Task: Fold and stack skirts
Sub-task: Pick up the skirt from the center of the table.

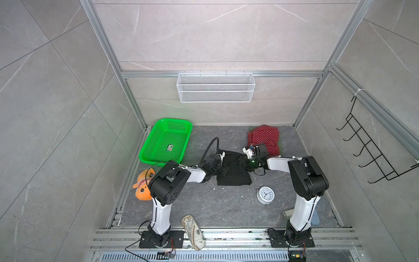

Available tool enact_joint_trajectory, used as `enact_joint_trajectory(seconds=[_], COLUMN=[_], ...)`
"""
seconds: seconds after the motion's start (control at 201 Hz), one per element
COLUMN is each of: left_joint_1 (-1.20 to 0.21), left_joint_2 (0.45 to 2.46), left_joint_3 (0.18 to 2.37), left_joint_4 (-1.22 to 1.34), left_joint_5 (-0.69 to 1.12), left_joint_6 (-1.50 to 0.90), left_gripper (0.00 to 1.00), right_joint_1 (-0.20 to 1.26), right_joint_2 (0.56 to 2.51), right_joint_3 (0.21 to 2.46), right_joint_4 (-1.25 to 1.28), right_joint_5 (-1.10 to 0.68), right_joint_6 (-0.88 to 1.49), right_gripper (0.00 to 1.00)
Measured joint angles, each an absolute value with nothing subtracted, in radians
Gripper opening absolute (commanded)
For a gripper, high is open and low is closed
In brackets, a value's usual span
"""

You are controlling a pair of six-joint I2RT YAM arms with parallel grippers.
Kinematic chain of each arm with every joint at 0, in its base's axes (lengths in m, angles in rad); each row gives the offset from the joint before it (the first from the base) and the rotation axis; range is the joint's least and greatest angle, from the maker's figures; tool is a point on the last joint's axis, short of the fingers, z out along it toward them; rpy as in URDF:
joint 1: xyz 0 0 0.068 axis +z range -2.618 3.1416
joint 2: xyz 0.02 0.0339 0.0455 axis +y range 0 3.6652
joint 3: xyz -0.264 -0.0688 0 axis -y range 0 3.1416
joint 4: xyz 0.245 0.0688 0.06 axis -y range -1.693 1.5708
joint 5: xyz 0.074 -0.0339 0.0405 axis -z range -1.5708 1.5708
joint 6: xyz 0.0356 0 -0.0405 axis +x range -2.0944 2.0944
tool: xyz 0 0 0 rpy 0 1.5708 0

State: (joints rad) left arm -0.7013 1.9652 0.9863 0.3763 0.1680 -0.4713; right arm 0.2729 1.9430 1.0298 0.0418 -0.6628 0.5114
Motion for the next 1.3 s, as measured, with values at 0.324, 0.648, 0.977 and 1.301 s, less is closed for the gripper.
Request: enact_joint_trajectory(seconds=[0.324, 0.648, 0.977, 1.301], left_joint_1=[-0.701, -0.659, -0.613, -0.614], left_joint_2=[1.965, 1.883, 1.769, 1.768], left_joint_3=[0.972, 0.867, 0.827, 0.796], left_joint_4=[0.406, 0.449, 0.397, 0.377], left_joint_5=[0.169, 0.205, 0.183, 0.182], left_joint_6=[-0.472, -0.483, -0.472, -0.472], left_gripper=[0.3, 0.36, 0.36, 0.36], right_joint_1=[0.275, 0.295, 0.287, 0.248], right_joint_2=[1.989, 1.989, 1.988, 2.005], right_joint_3=[1.066, 1.229, 1.518, 1.794], right_joint_4=[0.025, -0.223, -0.458, -0.624], right_joint_5=[-0.662, -0.55, -0.36, -0.25], right_joint_6=[0.531, 0.413, 0.26, 0.165], right_gripper=[0.0, 0.0, 0.0, 0.0])
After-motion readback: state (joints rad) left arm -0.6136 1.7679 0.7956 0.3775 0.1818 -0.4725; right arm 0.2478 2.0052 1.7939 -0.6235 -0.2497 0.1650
